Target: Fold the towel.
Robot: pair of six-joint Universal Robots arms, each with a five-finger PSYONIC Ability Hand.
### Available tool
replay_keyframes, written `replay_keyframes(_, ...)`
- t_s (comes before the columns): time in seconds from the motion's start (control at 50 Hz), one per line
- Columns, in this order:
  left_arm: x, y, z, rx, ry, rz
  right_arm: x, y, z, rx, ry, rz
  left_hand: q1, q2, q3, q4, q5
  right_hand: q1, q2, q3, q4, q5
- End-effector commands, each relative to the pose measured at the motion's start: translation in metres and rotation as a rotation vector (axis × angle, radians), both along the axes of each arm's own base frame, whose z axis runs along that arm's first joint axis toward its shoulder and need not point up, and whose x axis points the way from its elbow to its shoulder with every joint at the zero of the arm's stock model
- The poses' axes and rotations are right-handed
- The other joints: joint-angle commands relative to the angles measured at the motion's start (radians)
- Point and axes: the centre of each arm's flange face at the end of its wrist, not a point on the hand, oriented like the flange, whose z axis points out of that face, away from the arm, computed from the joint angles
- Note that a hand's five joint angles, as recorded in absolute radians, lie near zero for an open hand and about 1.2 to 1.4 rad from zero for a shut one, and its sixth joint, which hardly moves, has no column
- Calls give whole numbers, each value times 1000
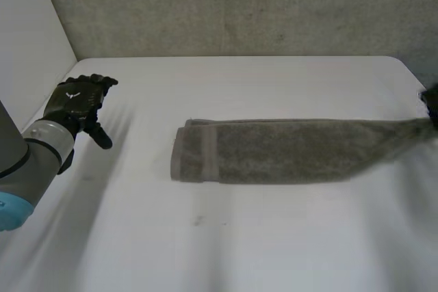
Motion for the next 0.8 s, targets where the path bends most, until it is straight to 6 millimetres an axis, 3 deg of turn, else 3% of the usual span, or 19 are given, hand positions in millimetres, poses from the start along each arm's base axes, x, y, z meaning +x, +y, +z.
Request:
replay_keyframes(0.02, -1, 1, 2, -3, 7, 0, 123, 39, 44, -121, -135, 285, 6, 11, 10, 9, -26, 81, 88, 67, 57, 59)
replay_keyframes(0.06, -2, 2, 2, -2, 12, -3, 191, 74, 44, -125, -151, 466, 6, 11, 10, 9, -26, 81, 88, 67, 57, 59)
replay_keyframes(0.08, -2, 2, 2, 0, 16, -3, 191, 75, 44, -125, -151, 467, 6, 11, 10, 9, -26, 81, 88, 67, 57, 59)
replay_keyframes(0.12, -2, 2, 1, 2, 17, -3, 254, 119, 28, -96, -161, 646, 6, 11, 10, 9, -26, 81, 88, 67, 57, 59)
replay_keyframes(0.14, -2, 2, 1, 2, 17, -3, 255, 119, 28, -96, -161, 647, 6, 11, 10, 9, -26, 81, 88, 67, 57, 59)
replay_keyframes(0.16, -2, 3, 1, 4, 19, -5, 278, 139, 18, -77, -161, 712, 6, 11, 10, 9, -26, 81, 88, 67, 57, 59)
replay_keyframes(0.18, -3, 4, 1, 5, 18, -6, 278, 139, 18, -77, -161, 713, 6, 11, 10, 9, -26, 81, 88, 67, 57, 59)
replay_keyframes(0.22, -3, 4, 1, 5, 18, -6, 309, 170, -6, -36, -153, 808, 6, 11, 10, 9, -26, 81, 88, 67, 57, 59)
replay_keyframes(0.32, -3, 3, 0, 7, 18, -6, 327, 186, -34, 23, -132, 851, 6, 11, 10, 9, -26, 81, 88, 67, 57, 59)
replay_keyframes(0.36, -4, 4, 0, 5, 18, -9, 329, 190, -38, 39, -127, 859, 6, 11, 10, 9, -26, 81, 88, 67, 57, 59)
replay_keyframes(0.38, -4, 4, 0, 7, 18, -11, 331, 193, -39, 47, -124, 866, 6, 11, 10, 9, -26, -142, -134, -156, -166, -164)
replay_keyframes(0.4, -4, 4, 0, 7, 18, -11, 331, 193, -39, 47, -124, 866, 6, 11, 10, 9, -26, -144, -137, -158, -168, -166)
replay_keyframes(0.44, -4, 4, 0, 5, 18, -11, 330, 196, -35, 61, -131, 860, 6, 11, 10, 9, -26, -1097, -1089, -1111, -1121, -1119)
replay_keyframes(0.56, -4, 4, 0, 7, 18, -11, 312, 194, -7, 75, -180, 814, 6, 11, 10, 9, -26, -1141, -1133, -1154, -1165, -1163)
replay_keyframes(0.64, -4, 4, 0, 5, 18, -11, 266, 167, 9, 131, -294, 666, 6, 11, 10, 9, -26, -1141, -1133, -1154, -1165, -1163)
replay_keyframes(0.66, -4, 4, 0, 5, 18, -12, 249, 157, 8, 155, -316, 609, 6, 11, 10, 9, -26, -1141, -1133, -1154, -1165, -1163)
replay_keyframes(0.72, -5, 4, 0, 5, 18, -14, 234, 152, 1, 191, -323, 566, 6, 11, 10, 9, -26, -1141, -1133, -1154, -1165, -1163)
replay_keyframes(0.76, -6, 5, 0, 7, 18, -17, 208, 150, -20, 265, -302, 498, 6, 11, 10, 9, -26, -1141, -1133, -1154, -1165, -1163)
replay_keyframes(0.8, -6, 5, 0, 5, 18, -18, 198, 150, -31, 294, -288, 469, 6, 11, 10, 9, -26, -1141, -1133, -1154, -1165, -1163)
